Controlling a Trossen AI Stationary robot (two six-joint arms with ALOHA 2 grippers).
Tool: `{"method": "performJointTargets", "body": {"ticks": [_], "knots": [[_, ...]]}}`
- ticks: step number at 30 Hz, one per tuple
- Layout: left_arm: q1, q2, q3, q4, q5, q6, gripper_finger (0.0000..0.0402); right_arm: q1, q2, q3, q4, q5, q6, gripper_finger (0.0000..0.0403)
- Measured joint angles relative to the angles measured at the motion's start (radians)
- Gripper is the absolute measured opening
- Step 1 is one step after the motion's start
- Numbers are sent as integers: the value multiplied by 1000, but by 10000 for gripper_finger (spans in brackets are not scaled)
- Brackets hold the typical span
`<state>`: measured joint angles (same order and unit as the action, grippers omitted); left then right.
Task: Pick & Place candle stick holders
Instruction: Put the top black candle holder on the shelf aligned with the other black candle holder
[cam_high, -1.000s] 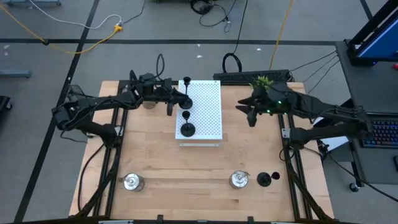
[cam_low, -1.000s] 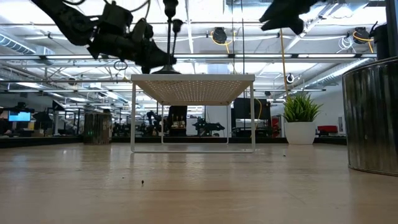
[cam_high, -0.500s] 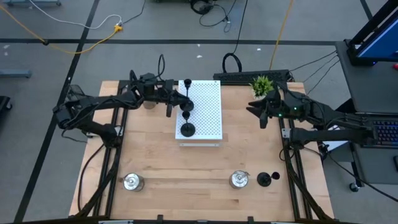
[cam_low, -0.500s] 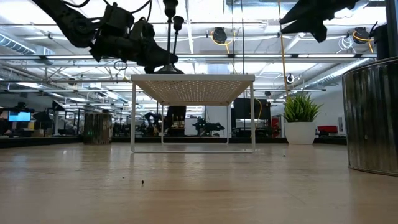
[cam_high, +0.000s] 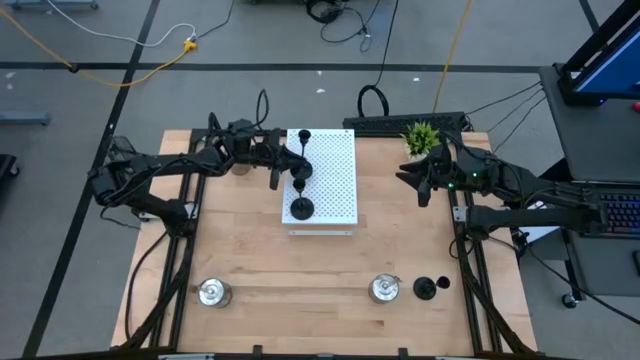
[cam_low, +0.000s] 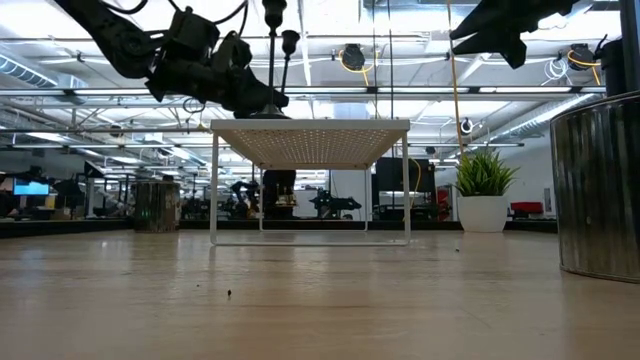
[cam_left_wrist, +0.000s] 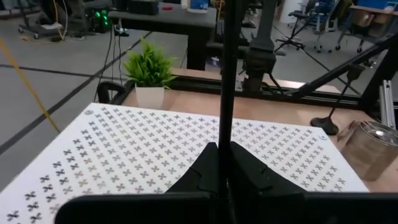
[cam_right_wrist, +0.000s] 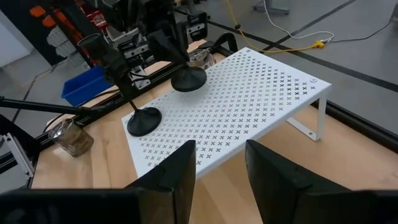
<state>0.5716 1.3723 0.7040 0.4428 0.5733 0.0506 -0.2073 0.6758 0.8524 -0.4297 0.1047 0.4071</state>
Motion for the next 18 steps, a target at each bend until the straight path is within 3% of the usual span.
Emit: {"method": "performJointTargets", "body": {"ticks": [18], "knots": [[-1, 16, 0, -52, -29, 7, 27, 0, 0, 0, -1, 0, 23, 130]]}}
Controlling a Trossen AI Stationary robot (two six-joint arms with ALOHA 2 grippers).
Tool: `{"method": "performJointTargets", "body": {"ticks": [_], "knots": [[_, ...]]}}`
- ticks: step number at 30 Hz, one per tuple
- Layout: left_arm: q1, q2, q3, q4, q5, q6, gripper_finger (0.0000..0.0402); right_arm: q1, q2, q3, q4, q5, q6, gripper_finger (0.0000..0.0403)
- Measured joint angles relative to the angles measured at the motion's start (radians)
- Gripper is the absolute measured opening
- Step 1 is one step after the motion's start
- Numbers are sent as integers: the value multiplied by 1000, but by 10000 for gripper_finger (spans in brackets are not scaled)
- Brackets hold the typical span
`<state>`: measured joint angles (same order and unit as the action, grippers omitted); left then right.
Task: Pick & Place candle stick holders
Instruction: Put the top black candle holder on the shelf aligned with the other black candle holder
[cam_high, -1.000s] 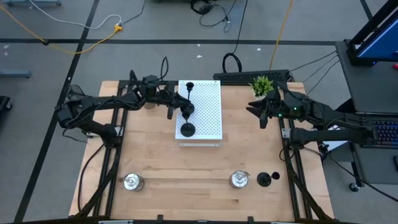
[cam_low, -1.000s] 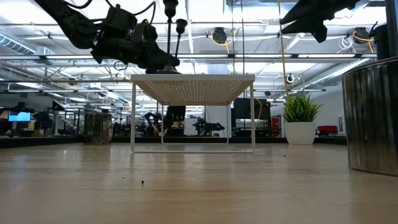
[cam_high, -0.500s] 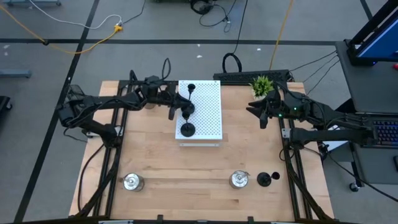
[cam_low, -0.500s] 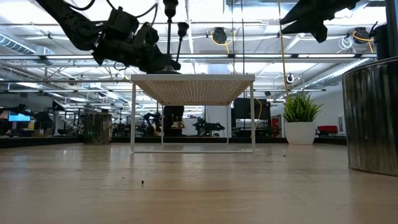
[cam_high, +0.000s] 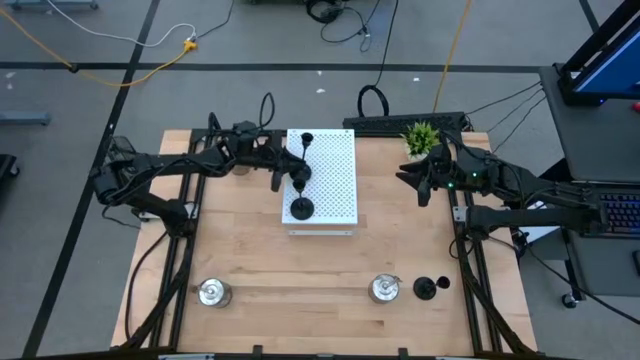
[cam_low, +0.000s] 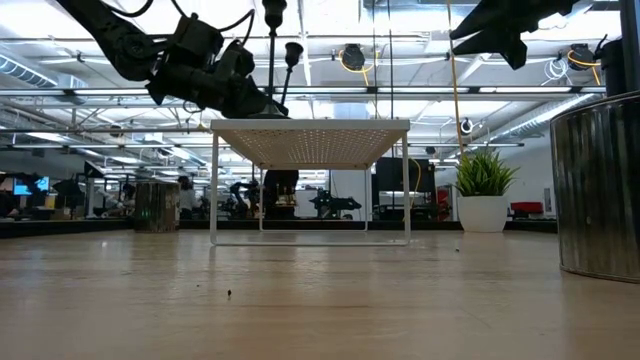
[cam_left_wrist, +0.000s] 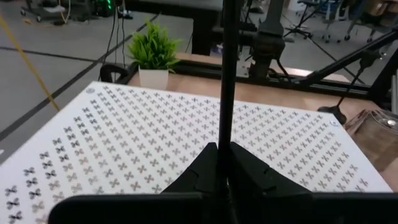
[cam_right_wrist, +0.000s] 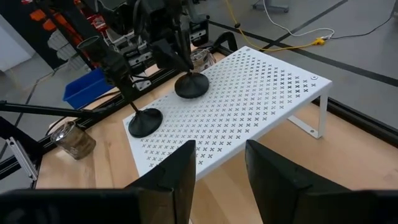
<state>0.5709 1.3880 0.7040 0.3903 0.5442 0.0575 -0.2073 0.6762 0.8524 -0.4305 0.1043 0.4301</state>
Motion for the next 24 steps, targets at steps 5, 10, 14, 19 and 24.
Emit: {"method": "performJointTargets", "body": {"ticks": [5, 10, 14, 19, 24], "knots": [[0, 0, 0, -8, 0, -2, 29, 0, 0, 0, 0, 0, 0, 130], [-9, 0, 0, -19, 0, -7, 29, 0, 0, 0, 0, 0, 0, 130], [-16, 0, 0, -21, -1, -12, 30, 0, 0, 0, 0, 0, 0, 130], [-23, -1, 0, -41, -3, -10, 30, 0, 0, 0, 0, 0, 0, 130], [-24, -2, 1, -57, -36, -12, 31, 0, 0, 0, 0, 0, 0, 130]]}}
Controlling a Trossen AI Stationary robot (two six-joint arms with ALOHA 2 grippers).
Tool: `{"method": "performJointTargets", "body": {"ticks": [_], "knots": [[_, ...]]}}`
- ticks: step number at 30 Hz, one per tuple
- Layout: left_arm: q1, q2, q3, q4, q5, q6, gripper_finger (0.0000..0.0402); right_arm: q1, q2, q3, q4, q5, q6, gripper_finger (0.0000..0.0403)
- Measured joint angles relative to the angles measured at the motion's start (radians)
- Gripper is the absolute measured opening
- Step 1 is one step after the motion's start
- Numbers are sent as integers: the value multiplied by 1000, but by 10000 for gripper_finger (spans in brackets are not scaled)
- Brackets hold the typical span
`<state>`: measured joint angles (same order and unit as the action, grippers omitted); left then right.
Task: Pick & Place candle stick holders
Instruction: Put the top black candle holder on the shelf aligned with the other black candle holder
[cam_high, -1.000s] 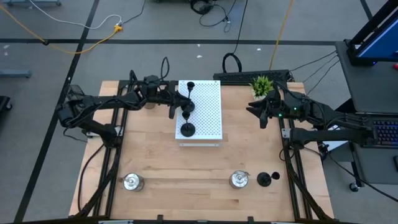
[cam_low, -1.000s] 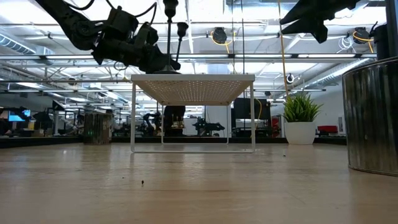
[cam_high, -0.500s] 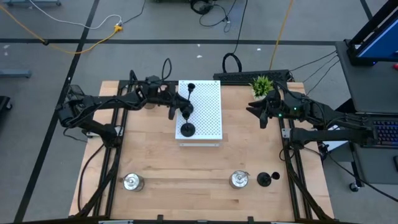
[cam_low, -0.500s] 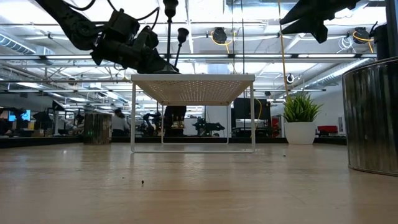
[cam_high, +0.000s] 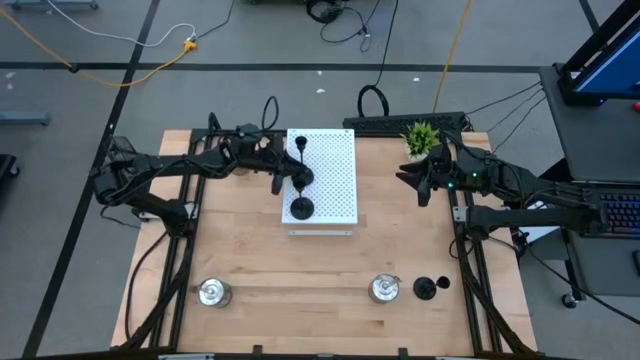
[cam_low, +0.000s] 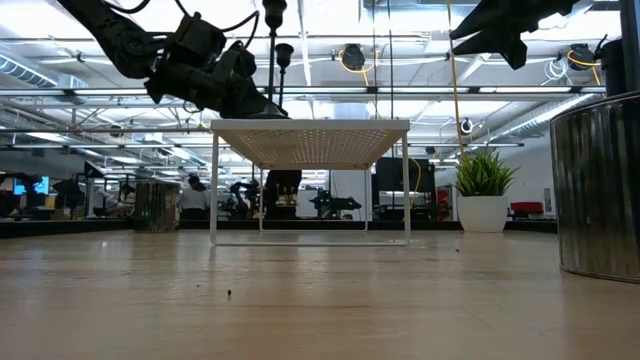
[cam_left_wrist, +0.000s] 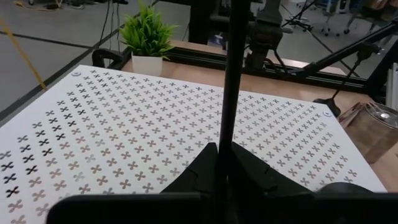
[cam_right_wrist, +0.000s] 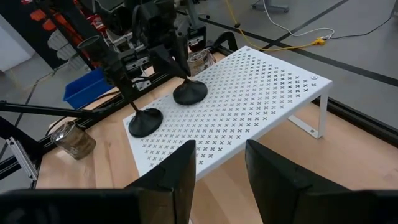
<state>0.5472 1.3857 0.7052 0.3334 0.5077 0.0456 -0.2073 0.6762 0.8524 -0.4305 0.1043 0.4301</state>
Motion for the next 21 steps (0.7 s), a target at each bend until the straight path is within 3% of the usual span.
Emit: {"method": "performJointTargets", "body": {"ticks": [10, 21], "knots": [[0, 0, 0, -20, -16, 6, 35, 0, 0, 0, 0, 0, 0, 130], [2, 2, -1, -55, -44, 35, 113, 0, 0, 0, 0, 0, 0, 130]]}}
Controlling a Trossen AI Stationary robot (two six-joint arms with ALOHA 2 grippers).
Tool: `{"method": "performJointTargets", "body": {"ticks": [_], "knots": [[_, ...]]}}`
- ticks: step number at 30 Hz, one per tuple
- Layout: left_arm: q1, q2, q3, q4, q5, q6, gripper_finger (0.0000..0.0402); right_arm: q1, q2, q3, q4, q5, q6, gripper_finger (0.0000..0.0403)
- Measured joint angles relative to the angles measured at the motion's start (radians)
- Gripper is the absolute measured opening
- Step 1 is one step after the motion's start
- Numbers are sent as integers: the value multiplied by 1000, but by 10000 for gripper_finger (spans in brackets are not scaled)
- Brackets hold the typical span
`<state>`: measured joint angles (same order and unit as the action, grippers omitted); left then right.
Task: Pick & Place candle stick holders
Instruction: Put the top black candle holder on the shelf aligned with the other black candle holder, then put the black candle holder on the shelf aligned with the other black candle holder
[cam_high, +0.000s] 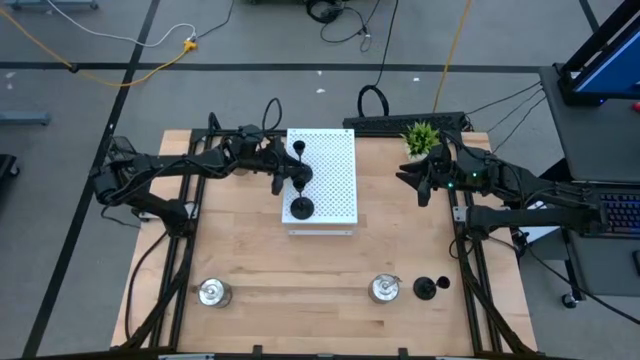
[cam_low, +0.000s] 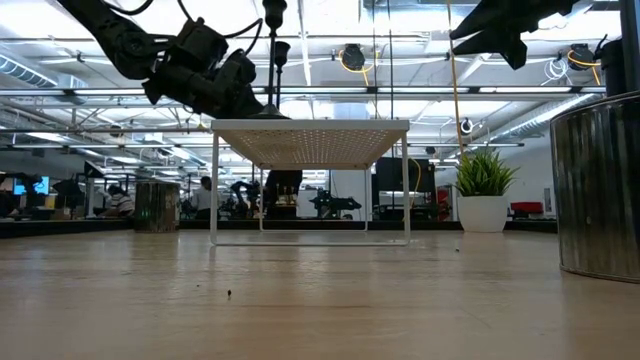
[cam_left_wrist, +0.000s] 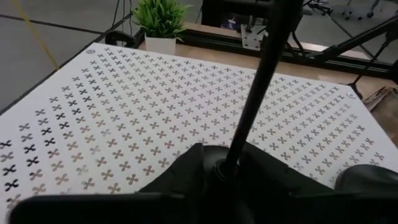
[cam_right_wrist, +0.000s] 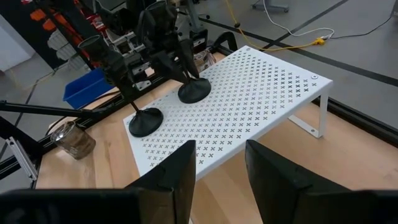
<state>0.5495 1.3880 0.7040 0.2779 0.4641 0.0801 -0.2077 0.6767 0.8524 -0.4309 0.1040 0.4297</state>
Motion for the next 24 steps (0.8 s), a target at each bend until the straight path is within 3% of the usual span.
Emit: {"method": "performJointTargets", "body": {"ticks": [12, 24], "knots": [[0, 0, 0, 8, -1, -2, 176, 0, 1, 0, 0, 0, -3, 130], [0, -32, 0, -5, -48, 16, 268, 0, 1, 0, 0, 0, -4, 130]]}}
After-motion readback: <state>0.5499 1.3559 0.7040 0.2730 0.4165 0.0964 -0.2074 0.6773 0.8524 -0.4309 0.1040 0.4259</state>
